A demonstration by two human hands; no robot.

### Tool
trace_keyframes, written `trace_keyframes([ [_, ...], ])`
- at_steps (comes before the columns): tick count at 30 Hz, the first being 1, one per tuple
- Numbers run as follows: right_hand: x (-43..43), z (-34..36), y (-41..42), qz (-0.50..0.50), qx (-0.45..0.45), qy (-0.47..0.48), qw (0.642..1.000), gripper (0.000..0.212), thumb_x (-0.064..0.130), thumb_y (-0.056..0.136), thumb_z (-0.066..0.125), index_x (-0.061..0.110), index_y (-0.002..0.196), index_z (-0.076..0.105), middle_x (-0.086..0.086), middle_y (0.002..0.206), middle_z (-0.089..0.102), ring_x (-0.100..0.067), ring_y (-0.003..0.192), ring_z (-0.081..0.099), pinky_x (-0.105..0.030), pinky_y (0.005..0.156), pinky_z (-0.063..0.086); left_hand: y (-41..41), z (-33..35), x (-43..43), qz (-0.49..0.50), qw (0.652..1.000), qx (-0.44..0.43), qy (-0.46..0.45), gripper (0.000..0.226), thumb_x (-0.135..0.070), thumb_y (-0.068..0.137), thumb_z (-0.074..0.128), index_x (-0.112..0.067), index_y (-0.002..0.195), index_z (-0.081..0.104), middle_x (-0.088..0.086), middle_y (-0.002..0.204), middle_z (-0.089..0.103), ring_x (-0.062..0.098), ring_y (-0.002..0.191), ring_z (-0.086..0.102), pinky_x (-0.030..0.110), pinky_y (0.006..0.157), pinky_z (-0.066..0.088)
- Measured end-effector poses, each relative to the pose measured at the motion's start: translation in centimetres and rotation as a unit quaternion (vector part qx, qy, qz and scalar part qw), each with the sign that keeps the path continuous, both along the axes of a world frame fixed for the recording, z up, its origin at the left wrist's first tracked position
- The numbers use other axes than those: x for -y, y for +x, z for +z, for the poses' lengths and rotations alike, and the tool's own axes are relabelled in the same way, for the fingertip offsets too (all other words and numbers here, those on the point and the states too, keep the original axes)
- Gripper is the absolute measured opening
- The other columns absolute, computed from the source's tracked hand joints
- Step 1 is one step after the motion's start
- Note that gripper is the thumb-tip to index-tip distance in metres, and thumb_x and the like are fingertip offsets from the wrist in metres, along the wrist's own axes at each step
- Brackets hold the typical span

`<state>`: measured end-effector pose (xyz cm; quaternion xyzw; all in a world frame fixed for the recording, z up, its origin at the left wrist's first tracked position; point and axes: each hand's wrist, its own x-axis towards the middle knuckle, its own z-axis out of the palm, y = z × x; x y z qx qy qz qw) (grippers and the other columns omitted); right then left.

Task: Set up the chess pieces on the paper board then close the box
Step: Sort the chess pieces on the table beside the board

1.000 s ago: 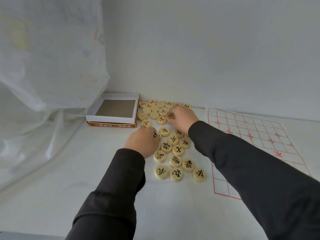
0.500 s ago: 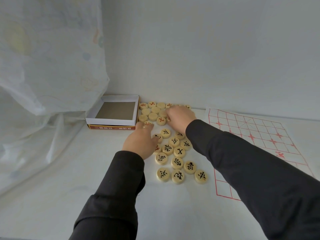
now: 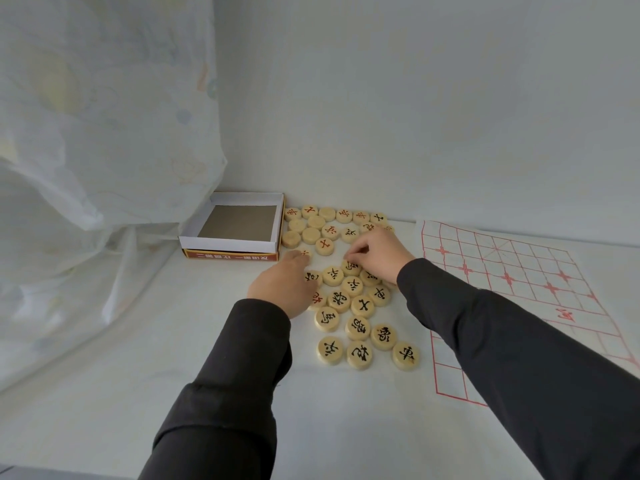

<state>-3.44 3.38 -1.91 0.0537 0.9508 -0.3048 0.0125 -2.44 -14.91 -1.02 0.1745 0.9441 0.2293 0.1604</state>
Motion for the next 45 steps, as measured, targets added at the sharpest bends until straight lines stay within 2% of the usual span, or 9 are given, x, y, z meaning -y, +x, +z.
trace_keyframes([
  [5,0.2,-0.3,0.2,0.014,-0.035,0.012,0.999,0.023,0.014,0.091,0.056,0.016,0.112,0.066,0.0,0.109,0.059,-0.011,0.092,0.053,-0.022,0.081,0.042,-0.4,0.1,-0.2,0.026,0.999,-0.036,-0.01,0.034,-0.017,0.096,0.041,-0.013,0.129,0.048,0.004,0.13,0.042,0.021,0.107,0.053,0.03,0.092,0.045],
  [9,1.7,-0.1,-1.0,0.05,-0.069,0.057,0.995,0.028,0.013,0.093,0.051,0.016,0.119,0.062,-0.003,0.121,0.056,-0.015,0.104,0.053,-0.025,0.088,0.041,-0.7,-0.3,-0.2,0.048,0.998,-0.03,-0.035,0.026,-0.011,0.093,0.044,-0.012,0.116,0.055,0.008,0.122,0.044,0.019,0.088,0.05,0.03,0.088,0.047],
  [13,3.2,-0.1,-2.2,0.092,-0.062,0.179,0.978,0.027,0.017,0.093,0.051,0.017,0.117,0.063,-0.005,0.119,0.057,-0.023,0.107,0.054,-0.036,0.088,0.046,-0.5,-0.2,0.1,0.072,0.996,-0.044,-0.005,0.037,-0.005,0.091,0.046,-0.016,0.125,0.055,0.004,0.132,0.04,0.023,0.11,0.052,0.03,0.094,0.044],
  [17,3.9,0.0,-2.2,0.099,-0.061,0.22,0.969,0.024,0.02,0.091,0.053,0.017,0.111,0.065,-0.003,0.113,0.059,-0.024,0.103,0.056,-0.039,0.085,0.048,-0.4,0.1,0.4,0.085,0.996,-0.033,0.011,0.043,-0.004,0.092,0.042,-0.019,0.131,0.05,0.006,0.134,0.05,0.024,0.122,0.048,0.031,0.1,0.04],
  [23,2.4,0.4,0.0,0.112,-0.032,0.125,0.985,0.02,0.014,0.091,0.055,0.015,0.105,0.07,0.001,0.109,0.063,-0.018,0.099,0.057,-0.026,0.085,0.043,-0.4,0.4,0.4,0.089,0.994,-0.014,0.063,0.045,-0.002,0.092,0.04,-0.018,0.132,0.05,0.005,0.137,0.049,0.023,0.127,0.044,0.03,0.101,0.038],
  [27,1.0,0.4,0.7,0.054,-0.11,0.102,0.987,0.028,0.001,0.092,0.045,0.01,0.105,0.068,-0.003,0.112,0.062,-0.019,0.106,0.055,-0.025,0.09,0.042,-0.4,0.2,0.2,0.096,0.987,0.017,0.126,0.053,-0.001,0.09,0.043,-0.02,0.14,0.04,0.001,0.134,0.052,0.019,0.123,0.047,0.03,0.1,0.039],
  [30,1.0,0.7,-0.4,0.032,-0.117,0.103,0.987,0.036,-0.002,0.09,0.042,0.012,0.117,0.061,-0.006,0.124,0.056,-0.02,0.118,0.048,-0.025,0.097,0.036,-0.6,0.1,0.2,0.098,0.984,0.035,0.143,0.056,0.001,0.089,0.043,-0.019,0.141,0.038,0.001,0.133,0.053,0.019,0.122,0.049,0.03,0.1,0.04],
  [36,3.4,0.6,-3.1,0.126,0.005,0.203,0.971,0.067,-0.007,0.082,0.049,0.025,0.141,0.039,-0.009,0.14,0.042,-0.027,0.126,0.043,-0.037,0.105,0.037,-1.0,0.0,0.7,0.119,0.984,0.033,0.131,0.051,0.001,0.089,0.041,-0.015,0.138,0.041,0.004,0.129,0.056,0.02,0.121,0.05,0.03,0.1,0.039],
  [45,4.4,0.5,-4.2,0.214,-0.051,0.349,0.911,0.03,0.009,0.087,0.057,0.015,0.116,0.06,-0.006,0.111,0.061,-0.026,0.1,0.056,-0.037,0.083,0.048,-1.5,-0.3,1.0,0.151,0.985,0.015,0.084,0.046,-0.003,0.091,0.042,-0.015,0.136,0.045,0.007,0.13,0.054,0.023,0.121,0.049,0.03,0.1,0.04],
])
